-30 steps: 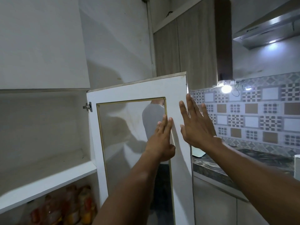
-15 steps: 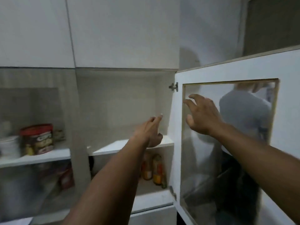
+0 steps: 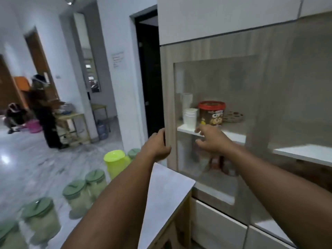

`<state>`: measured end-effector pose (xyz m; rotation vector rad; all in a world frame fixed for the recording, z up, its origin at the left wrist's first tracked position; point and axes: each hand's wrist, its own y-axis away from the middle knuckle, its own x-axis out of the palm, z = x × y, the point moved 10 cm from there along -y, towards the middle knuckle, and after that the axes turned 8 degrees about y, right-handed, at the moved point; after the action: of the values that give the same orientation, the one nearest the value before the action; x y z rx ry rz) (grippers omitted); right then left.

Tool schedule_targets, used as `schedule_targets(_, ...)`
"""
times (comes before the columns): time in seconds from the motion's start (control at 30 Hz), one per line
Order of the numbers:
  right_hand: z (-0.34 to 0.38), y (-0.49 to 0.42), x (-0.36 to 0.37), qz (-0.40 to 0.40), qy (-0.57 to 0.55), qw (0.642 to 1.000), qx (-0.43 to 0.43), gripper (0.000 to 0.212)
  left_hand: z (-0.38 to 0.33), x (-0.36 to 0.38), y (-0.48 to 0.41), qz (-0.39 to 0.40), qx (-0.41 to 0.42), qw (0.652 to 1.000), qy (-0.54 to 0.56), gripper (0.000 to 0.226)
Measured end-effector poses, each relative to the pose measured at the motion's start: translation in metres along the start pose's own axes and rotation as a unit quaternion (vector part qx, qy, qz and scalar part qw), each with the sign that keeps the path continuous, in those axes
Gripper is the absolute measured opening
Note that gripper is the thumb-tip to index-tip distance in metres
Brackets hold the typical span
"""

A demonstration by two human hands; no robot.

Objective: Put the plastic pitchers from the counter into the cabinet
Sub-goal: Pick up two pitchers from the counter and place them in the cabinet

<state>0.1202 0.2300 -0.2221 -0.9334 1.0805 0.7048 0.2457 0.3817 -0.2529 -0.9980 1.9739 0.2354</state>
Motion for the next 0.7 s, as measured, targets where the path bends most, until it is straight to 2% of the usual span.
schedule_targets(0.13,0.053,-0.066,0.094,0.071,-0.071,0.995,-0.023,0.047,0.111,-0.004,-0.017,-0.039,-0.113,0.991,0.052,0.074)
schedule_targets(0.27,0.079,-0.135,0.195,0.146,-0.131,0.98,-0.03,0.048,0.208,0.019,-0.04,-0.089,-0.223,0.964,0.118,0.063)
schedule_targets(0.37,0.09,-0.189,0.27,0.188,-0.185,0.964,-0.019,0.049,0.274,0.044,-0.061,-0.118,-0.317,0.931,0.14,0.059)
schedule_targets(0.47,0.097,-0.24,0.351,0.247,-0.224,0.943,0.004,0.058,0.331,0.075,-0.081,-0.148,-0.407,0.883,0.182,0.061)
schedule_targets(0.57,0.104,-0.283,0.424,0.303,-0.243,0.921,0.032,0.069,0.371,0.101,-0.106,-0.181,-0.455,0.842,0.226,0.069)
schedule_targets(0.7,0.118,-0.328,0.494,0.324,-0.27,0.904,0.066,0.072,0.409,0.115,-0.136,-0.239,-0.47,0.819,0.226,0.076)
